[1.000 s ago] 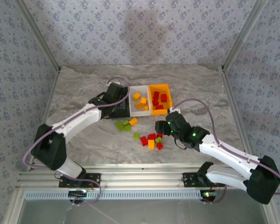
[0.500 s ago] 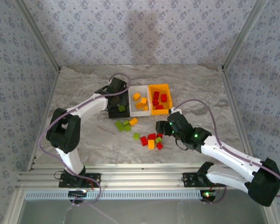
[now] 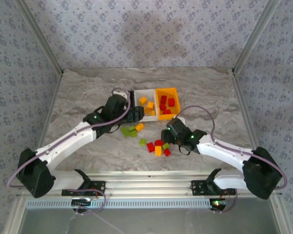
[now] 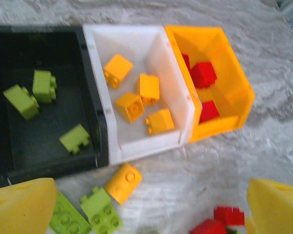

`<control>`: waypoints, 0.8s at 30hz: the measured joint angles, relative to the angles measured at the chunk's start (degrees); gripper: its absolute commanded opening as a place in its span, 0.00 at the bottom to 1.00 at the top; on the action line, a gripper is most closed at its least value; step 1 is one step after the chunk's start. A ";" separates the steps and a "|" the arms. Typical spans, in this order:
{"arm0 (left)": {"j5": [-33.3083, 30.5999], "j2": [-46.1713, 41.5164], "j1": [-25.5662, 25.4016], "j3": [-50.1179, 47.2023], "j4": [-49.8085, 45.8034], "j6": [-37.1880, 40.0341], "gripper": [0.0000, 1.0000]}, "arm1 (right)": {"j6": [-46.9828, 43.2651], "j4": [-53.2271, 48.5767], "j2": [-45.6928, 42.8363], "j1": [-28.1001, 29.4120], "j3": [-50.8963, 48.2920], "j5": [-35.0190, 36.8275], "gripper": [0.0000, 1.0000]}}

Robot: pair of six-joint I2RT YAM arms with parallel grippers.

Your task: Sort the legos into containers by color

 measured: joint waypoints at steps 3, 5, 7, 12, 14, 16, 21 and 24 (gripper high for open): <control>-0.02 -2.12 -2.01 -5.18 -0.13 -1.40 1.00 | 2.29 1.22 3.78 0.00 0.00 0.02 0.74; -0.04 -3.21 -2.73 -8.00 -0.24 -2.40 1.00 | 4.11 1.55 5.79 0.00 0.09 0.11 0.73; -0.26 -4.79 -2.95 -10.45 -0.31 -3.28 1.00 | 5.68 1.57 7.34 0.00 0.28 0.33 0.72; -0.98 -8.61 -2.95 -14.01 -0.24 -5.22 1.00 | 8.04 1.81 10.19 0.59 1.66 1.05 0.65; -1.09 -9.25 -2.95 -14.53 -0.13 -5.68 1.00 | 8.81 2.01 10.82 1.01 2.10 1.18 0.61; -1.16 -9.38 -2.95 -14.91 -0.04 -5.99 1.00 | 9.49 2.19 11.13 1.33 2.19 1.27 0.55; -1.31 -9.53 -2.95 -16.37 0.24 -6.38 1.00 | 11.04 1.64 11.26 1.68 2.14 1.44 0.35; -1.29 -9.55 -2.95 -16.59 0.26 -6.38 0.99 | 11.28 1.51 10.69 1.79 2.14 1.57 0.28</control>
